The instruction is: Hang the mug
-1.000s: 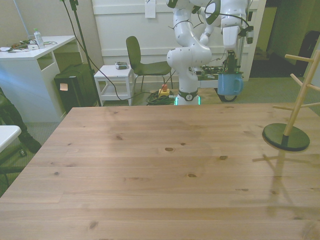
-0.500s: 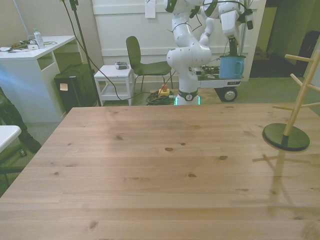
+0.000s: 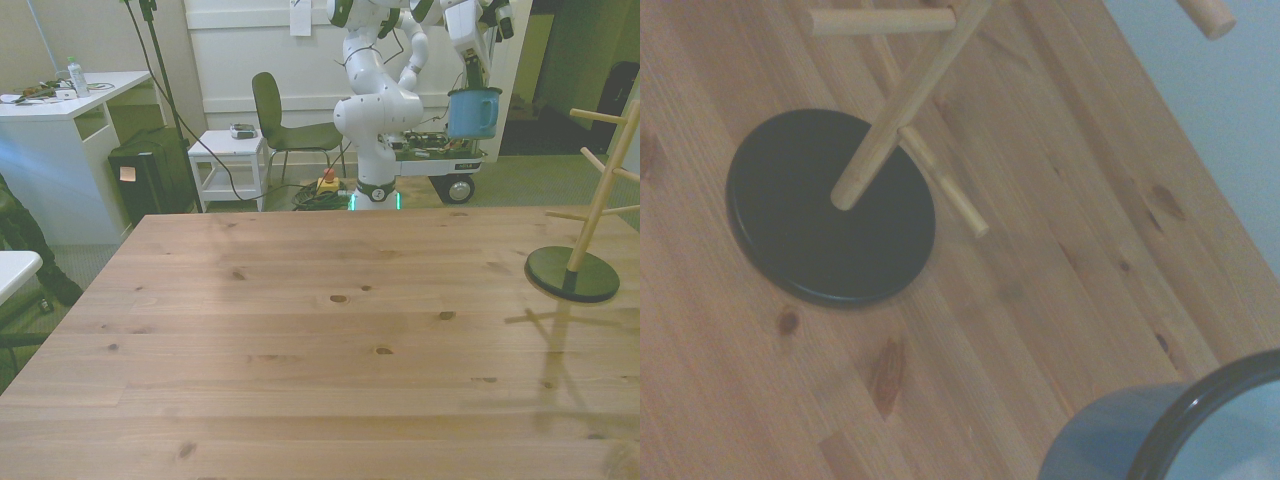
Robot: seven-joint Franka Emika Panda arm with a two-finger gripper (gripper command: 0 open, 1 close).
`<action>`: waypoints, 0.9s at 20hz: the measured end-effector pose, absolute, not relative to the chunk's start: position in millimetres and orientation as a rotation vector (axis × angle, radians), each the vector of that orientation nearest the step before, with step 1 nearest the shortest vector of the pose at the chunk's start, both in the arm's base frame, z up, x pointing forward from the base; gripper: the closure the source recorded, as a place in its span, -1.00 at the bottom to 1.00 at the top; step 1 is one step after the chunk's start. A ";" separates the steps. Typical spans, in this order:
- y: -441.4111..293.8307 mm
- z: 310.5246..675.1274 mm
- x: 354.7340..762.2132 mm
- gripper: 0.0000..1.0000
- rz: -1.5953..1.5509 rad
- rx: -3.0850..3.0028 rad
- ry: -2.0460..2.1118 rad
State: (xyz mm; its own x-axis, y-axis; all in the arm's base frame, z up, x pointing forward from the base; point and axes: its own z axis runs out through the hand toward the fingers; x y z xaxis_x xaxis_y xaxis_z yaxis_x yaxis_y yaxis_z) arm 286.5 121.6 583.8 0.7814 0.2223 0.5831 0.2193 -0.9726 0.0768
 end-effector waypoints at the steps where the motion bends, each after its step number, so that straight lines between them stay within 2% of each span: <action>1: 121.5 586.2 286.3 1.00 0.974 2.965 0.357; 18: 114.8 617.3 296.9 1.00 1.014 3.015 0.279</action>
State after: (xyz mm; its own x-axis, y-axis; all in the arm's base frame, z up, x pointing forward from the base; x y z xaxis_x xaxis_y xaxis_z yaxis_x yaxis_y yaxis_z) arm 296.9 114.8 617.3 0.7833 0.1485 0.6037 0.1814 -0.9834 0.0067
